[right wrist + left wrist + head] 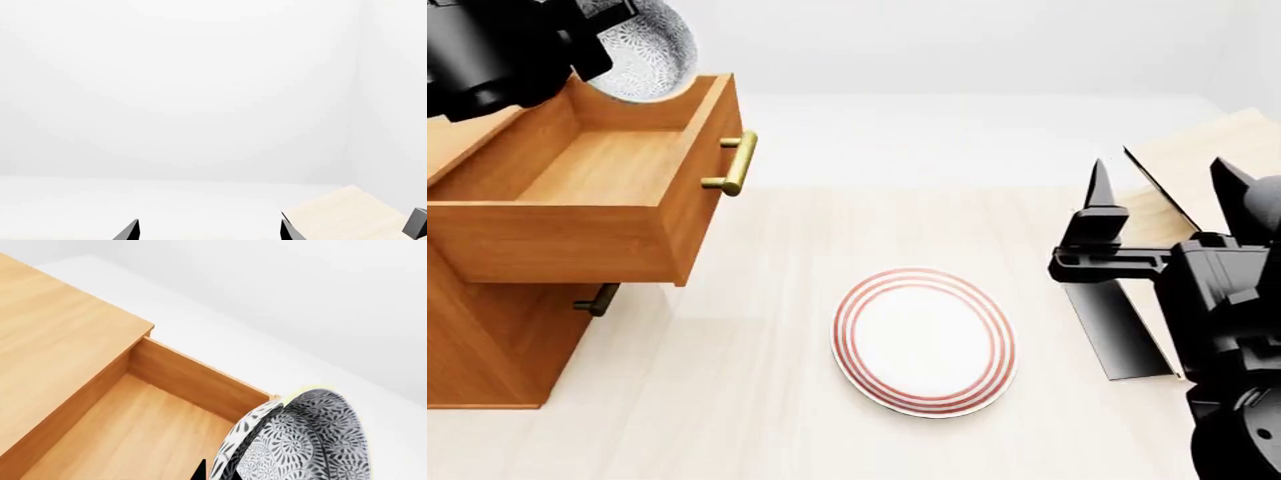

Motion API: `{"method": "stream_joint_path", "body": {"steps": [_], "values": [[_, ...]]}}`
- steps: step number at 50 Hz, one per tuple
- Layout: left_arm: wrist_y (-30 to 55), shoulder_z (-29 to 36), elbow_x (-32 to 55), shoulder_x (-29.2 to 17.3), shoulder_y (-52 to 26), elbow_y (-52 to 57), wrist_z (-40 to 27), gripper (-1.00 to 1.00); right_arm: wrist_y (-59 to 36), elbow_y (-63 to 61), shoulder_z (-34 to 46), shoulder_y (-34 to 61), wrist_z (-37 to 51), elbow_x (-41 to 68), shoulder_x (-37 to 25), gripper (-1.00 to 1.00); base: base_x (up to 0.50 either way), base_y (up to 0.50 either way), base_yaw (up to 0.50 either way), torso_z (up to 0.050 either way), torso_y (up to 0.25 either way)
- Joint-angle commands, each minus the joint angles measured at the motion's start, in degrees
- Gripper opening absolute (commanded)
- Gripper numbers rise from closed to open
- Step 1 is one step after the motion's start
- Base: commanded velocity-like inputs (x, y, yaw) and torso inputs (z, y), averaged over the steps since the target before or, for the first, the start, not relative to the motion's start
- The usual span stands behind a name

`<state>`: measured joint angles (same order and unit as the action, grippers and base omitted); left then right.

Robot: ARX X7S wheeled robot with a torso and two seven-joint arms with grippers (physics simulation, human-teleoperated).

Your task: Open the top drawer of the cabinet and put the bowl in it.

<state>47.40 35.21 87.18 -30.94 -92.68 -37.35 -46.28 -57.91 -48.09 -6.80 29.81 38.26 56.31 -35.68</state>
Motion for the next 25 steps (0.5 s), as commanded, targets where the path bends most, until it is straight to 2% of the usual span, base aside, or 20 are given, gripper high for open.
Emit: {"method": "stream_joint_path", "body": {"steps": [1, 25], "values": [[-2.93, 0.71, -3.34, 1.29, -0.70, -6.47, 2.44, -1.00, 0.94, 0.70, 0.85, -0.48, -0.44, -1.12, 0.06, 1.00, 0.00, 0.00, 0.00, 0.000, 0.000], [-7.01, 0.62, -5.17, 0.87, 2.63, -11.42, 3.12, -1.00, 2.03, 1.57, 2.45, -0.87, -0.67, -2.46, 0.19, 1.00, 0.00, 0.00, 0.00, 0.000, 0.000]]}}
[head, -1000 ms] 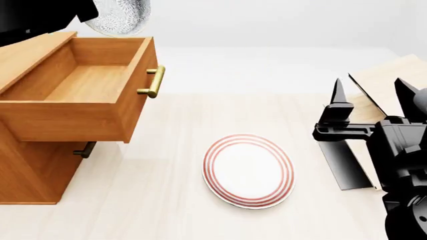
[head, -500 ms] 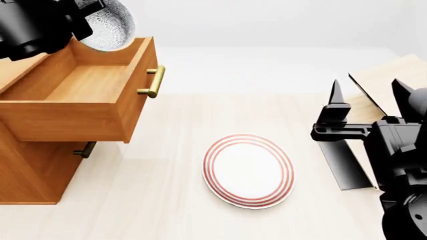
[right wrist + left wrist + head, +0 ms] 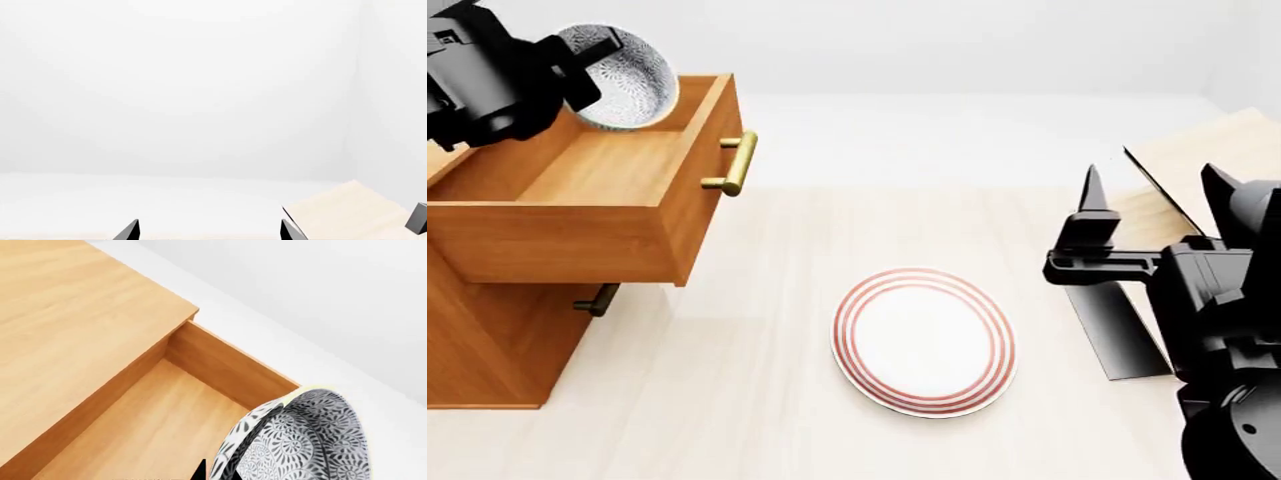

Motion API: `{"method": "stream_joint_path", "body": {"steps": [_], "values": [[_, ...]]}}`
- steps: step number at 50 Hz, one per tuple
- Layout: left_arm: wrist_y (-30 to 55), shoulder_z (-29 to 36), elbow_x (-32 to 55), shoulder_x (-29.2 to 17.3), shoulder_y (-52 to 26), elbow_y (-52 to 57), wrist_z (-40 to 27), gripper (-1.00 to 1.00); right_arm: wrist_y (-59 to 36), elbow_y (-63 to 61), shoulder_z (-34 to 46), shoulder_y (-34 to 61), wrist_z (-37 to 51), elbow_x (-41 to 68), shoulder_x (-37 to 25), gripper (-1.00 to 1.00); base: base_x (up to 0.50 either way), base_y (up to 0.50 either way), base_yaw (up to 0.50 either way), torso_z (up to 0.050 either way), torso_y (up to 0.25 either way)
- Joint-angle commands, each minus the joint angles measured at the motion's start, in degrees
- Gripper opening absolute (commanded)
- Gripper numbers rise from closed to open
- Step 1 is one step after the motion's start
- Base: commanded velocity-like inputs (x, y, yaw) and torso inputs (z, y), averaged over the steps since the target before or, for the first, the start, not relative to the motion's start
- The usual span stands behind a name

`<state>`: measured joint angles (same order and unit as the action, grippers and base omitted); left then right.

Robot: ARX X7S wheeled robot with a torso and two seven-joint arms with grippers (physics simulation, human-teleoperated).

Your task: Open the top drawer of the cabinet and put the bowl in it.

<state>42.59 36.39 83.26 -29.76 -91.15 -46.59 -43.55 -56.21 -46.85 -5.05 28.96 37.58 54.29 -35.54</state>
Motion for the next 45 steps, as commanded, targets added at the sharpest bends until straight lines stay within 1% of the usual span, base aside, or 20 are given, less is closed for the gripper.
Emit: {"method": "stream_joint_path", "body": {"steps": [1, 21, 42, 43, 45], "values": [[-2.34, -0.59, -1.29, -0.36, 1.23, -2.31, 0.35, -1.00, 0.32, 0.34, 0.77, 0.02, 0.03, -0.46, 0.04, 1.00, 0.00, 0.00, 0.00, 0.000, 0.000], [-3.66, -0.39, -1.96, -0.51, 3.61, -3.77, 1.39, -1.00, 0.74, 0.74, 1.84, 0.05, 0.21, -0.92, 0.08, 1.00, 0.00, 0.00, 0.00, 0.000, 0.001], [-3.35, 0.19, -2.39, 0.01, 4.18, -4.68, 3.03, -1.00, 1.21, 1.42, 3.05, 0.47, 0.21, -1.42, 0.20, 1.00, 0.00, 0.00, 0.00, 0.000, 0.000], [-3.26, 0.22, -2.37, -0.01, 4.18, -4.59, 3.12, 1.00, 1.19, 1.45, 3.09, 0.50, 0.24, -1.41, 0.20, 1.00, 0.00, 0.00, 0.00, 0.000, 0.000], [-3.16, 0.24, -2.37, -0.03, 4.11, -4.53, 3.30, 1.00, 1.07, 1.40, 3.11, 0.63, 0.37, -1.25, 0.19, 1.00, 0.00, 0.00, 0.00, 0.000, 0.000]]}}
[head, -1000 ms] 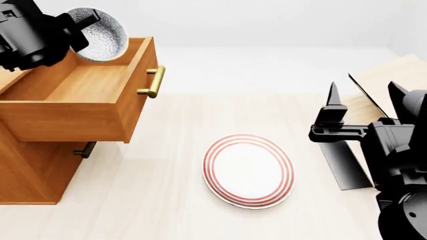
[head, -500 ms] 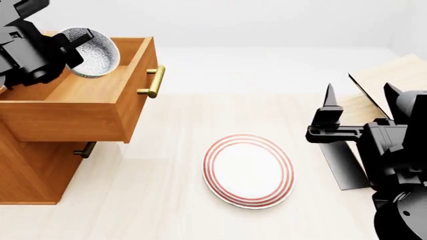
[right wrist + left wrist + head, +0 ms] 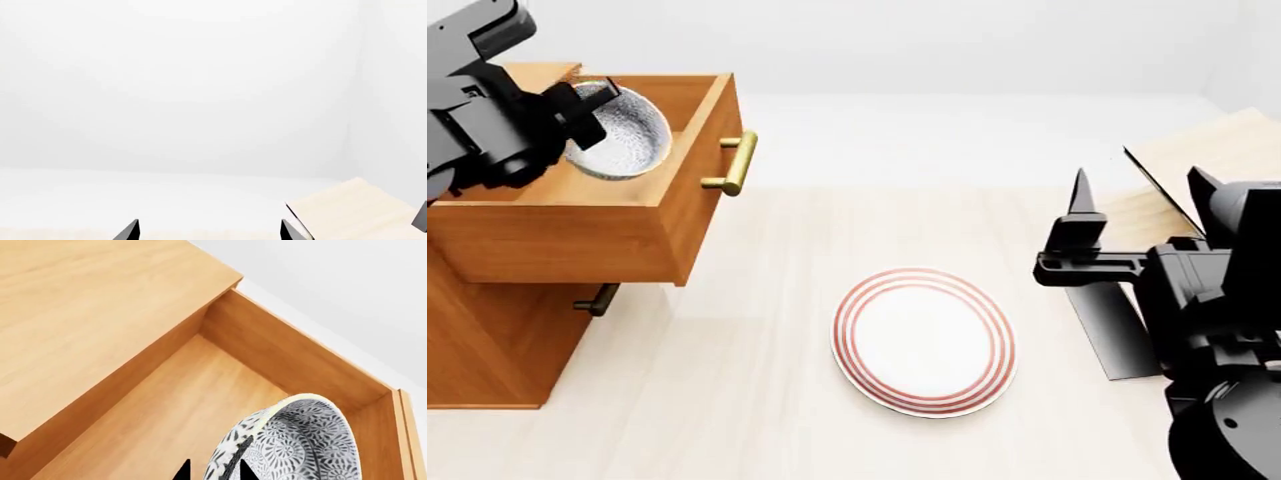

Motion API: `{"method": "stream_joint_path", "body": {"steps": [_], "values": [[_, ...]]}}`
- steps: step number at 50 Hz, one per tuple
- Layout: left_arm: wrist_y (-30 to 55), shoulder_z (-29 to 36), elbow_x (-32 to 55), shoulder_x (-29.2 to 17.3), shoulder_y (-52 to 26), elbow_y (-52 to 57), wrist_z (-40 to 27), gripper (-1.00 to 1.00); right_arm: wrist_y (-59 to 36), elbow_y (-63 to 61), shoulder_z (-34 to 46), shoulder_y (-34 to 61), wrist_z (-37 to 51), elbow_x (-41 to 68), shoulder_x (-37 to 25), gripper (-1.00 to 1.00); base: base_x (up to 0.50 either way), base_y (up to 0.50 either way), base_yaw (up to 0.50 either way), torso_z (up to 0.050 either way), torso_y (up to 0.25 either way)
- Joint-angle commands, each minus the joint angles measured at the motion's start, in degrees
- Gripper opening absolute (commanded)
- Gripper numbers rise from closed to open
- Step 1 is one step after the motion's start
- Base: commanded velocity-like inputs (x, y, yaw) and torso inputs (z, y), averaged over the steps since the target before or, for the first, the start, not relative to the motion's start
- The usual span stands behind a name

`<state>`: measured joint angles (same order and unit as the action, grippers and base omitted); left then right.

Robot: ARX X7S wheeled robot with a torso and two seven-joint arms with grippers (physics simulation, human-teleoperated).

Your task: Open the top drawer of the cabinet and put the bowl in it.

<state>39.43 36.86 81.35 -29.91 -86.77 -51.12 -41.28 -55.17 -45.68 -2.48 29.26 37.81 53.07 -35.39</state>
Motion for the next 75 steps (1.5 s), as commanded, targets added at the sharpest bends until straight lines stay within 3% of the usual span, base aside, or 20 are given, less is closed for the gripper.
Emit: {"method": "stream_joint_path", "body": {"steps": [1, 23, 43, 60, 75], "values": [[0.05, -0.20, -0.48, 0.13, -0.33, 0.00, 1.13, 1.00, 0.01, 0.18, 0.55, 0.37, 0.18, 0.03, 0.02, 1.00, 0.00, 0.00, 0.00, 0.000, 0.000], [0.85, -0.40, -0.63, -1.43, -2.32, 4.51, -0.31, 1.00, 0.27, 0.29, 0.81, 0.45, 0.51, 0.30, -0.21, 1.00, 0.00, 0.00, 0.00, 0.000, 0.000], [6.25, -5.06, 7.47, -8.33, -2.65, 29.27, -8.59, 1.00, 0.05, -0.48, 0.68, 0.98, 1.33, 1.34, -0.49, 1.00, 0.00, 0.00, 0.00, 0.000, 0.000], [3.60, -12.72, 19.40, -17.10, 12.32, 60.88, -16.90, 1.00, 0.57, -4.96, -1.99, -0.98, 2.54, 4.61, -1.53, 1.00, 0.00, 0.00, 0.00, 0.000, 0.000], [-6.14, -22.72, 22.87, -25.75, 33.96, 82.28, -14.89, 1.00, 1.66, -8.80, -6.87, -2.86, 4.41, 8.19, -3.62, 1.00, 0.00, 0.00, 0.00, 0.000, 0.000]]}}
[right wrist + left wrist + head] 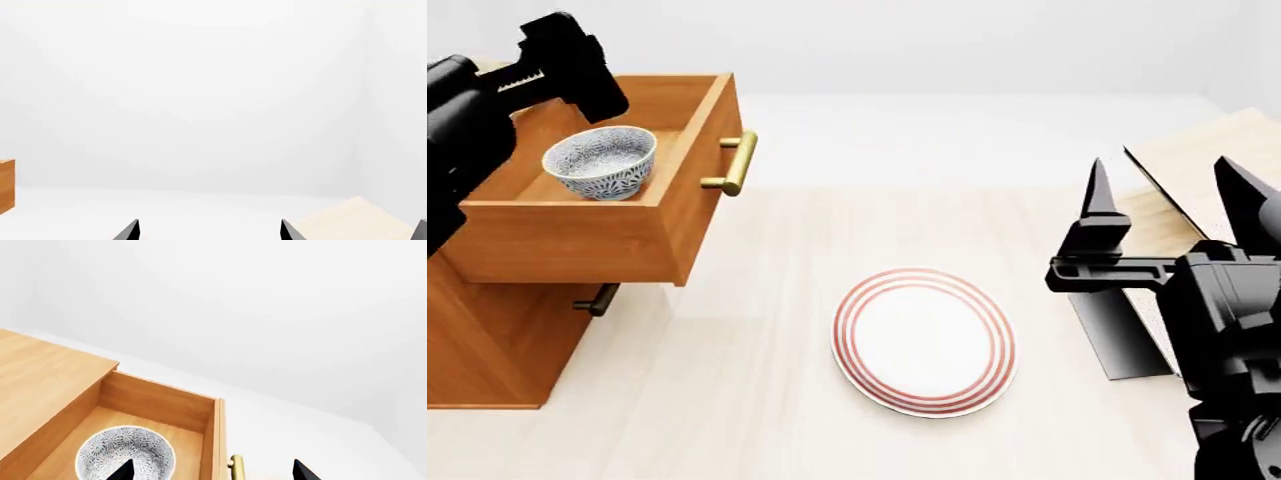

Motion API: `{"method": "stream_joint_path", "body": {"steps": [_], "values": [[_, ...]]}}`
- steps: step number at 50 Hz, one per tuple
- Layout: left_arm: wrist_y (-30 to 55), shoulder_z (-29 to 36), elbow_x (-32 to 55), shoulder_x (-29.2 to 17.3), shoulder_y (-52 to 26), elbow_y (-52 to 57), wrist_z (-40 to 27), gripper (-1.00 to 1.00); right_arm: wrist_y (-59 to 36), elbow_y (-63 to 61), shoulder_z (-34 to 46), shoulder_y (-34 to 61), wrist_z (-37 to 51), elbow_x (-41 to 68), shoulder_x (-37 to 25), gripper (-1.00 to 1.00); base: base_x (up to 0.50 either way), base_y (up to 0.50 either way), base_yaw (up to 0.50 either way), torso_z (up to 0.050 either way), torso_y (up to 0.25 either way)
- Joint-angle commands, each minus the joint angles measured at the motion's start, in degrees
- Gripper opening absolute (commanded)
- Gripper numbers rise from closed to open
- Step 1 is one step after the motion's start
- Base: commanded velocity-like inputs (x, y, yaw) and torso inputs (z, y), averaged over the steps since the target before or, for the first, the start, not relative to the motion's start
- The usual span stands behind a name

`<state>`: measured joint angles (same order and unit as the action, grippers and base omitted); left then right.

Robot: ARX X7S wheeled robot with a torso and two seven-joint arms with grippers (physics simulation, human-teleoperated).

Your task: Open the top drawer of the cabinet and put the bowl in it.

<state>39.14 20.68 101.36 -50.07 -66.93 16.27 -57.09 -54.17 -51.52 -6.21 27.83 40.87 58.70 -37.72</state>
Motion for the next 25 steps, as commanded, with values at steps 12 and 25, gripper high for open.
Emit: {"method": "stream_joint_path", "body": {"steps": [12, 25], "values": [[-10.89, -13.90, 3.04, -9.96, 25.30, 23.87, 4.59, 1.00, 0.55, -6.39, -4.42, -1.25, 3.80, 5.93, -3.16, 1.00, 0.00, 0.00, 0.00, 0.000, 0.000], [-13.27, -20.94, 7.58, -15.46, 24.40, 29.29, 3.95, 1.00, 8.39, -8.43, -0.82, 5.17, 14.85, 18.18, -15.45, 1.00, 0.00, 0.00, 0.00, 0.000, 0.000]]}}
